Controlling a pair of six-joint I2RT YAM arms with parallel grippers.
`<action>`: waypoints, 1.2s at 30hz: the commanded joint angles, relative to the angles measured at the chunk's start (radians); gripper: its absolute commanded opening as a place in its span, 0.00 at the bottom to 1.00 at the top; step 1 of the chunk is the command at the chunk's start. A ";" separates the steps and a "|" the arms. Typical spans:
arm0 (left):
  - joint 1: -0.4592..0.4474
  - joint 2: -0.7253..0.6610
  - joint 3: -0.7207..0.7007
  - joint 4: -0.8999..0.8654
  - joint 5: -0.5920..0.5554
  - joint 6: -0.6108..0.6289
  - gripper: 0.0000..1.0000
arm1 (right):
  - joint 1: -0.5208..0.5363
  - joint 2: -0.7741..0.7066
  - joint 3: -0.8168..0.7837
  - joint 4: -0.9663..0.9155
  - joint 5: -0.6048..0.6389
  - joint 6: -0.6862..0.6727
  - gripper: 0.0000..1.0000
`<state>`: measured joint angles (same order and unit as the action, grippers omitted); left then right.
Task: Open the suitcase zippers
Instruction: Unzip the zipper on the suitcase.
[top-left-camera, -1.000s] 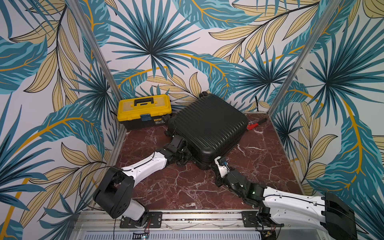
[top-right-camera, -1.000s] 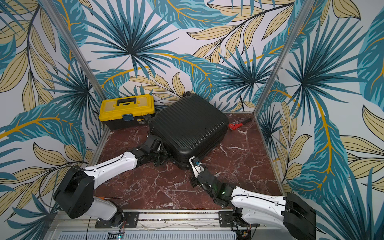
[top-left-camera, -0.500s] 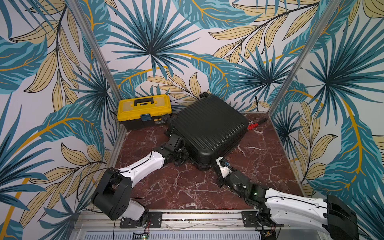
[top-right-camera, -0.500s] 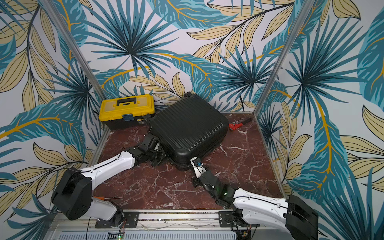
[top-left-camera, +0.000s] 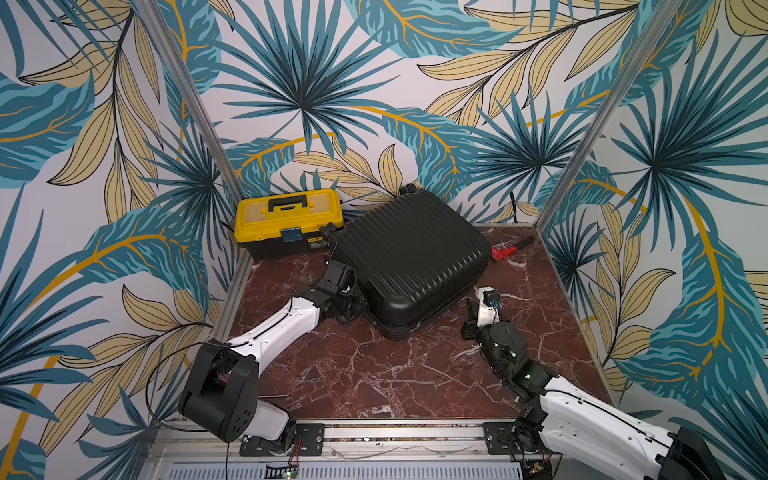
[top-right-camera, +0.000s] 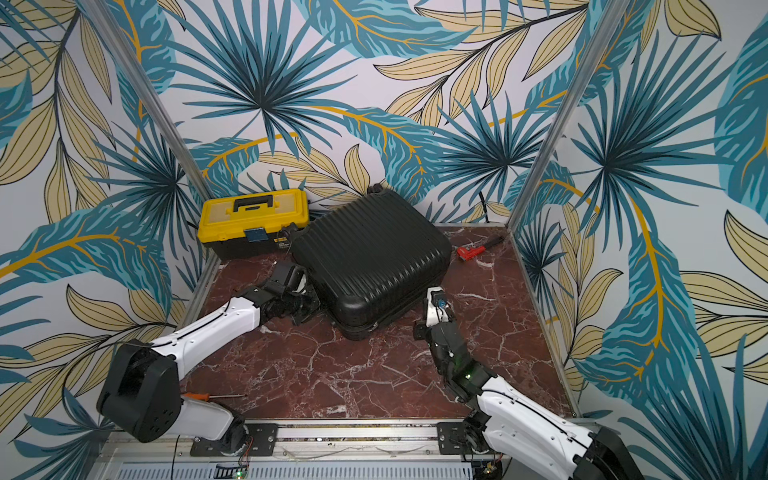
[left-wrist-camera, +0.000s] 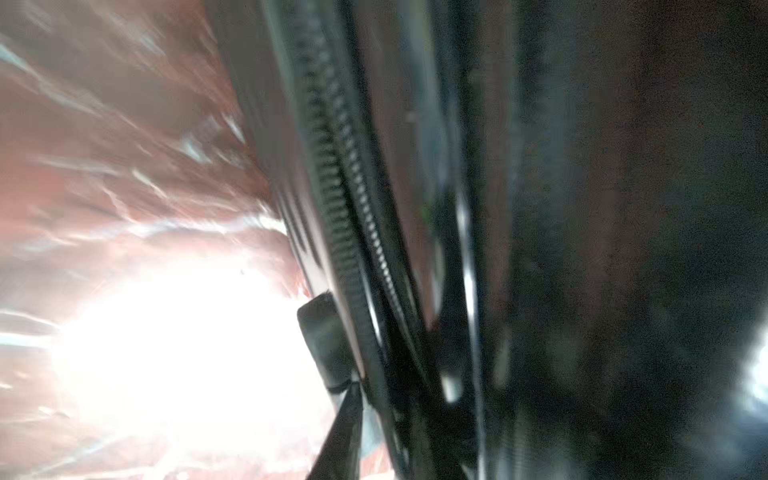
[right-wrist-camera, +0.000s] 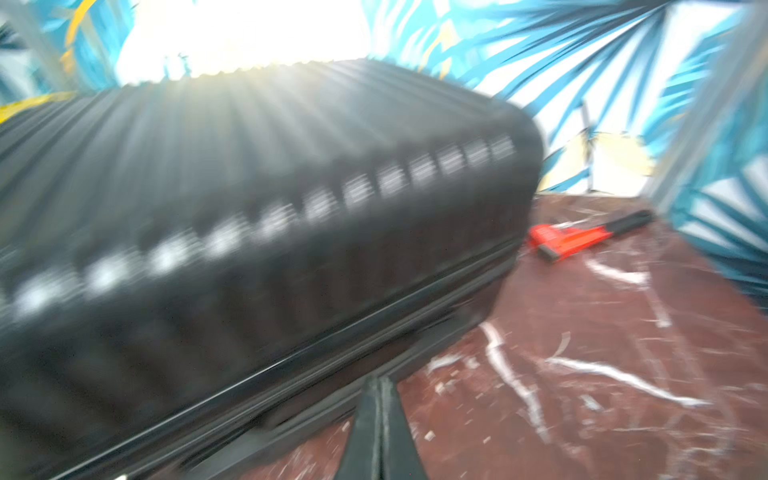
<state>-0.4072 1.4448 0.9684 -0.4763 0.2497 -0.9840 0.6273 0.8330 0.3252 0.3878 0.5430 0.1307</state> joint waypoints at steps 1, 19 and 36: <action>0.025 0.015 -0.031 -0.143 -0.137 0.061 0.19 | -0.070 0.036 -0.005 0.094 0.033 -0.009 0.00; 0.021 -0.005 -0.007 -0.143 -0.082 0.045 0.19 | 0.142 0.383 0.004 0.294 -0.572 -0.078 0.39; 0.018 -0.032 -0.007 -0.143 -0.076 0.026 0.19 | 0.170 0.713 -0.005 0.684 -0.462 -0.073 0.19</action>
<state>-0.3920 1.4284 0.9733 -0.5030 0.2111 -0.9619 0.7982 1.5337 0.3408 0.9382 0.0292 0.0597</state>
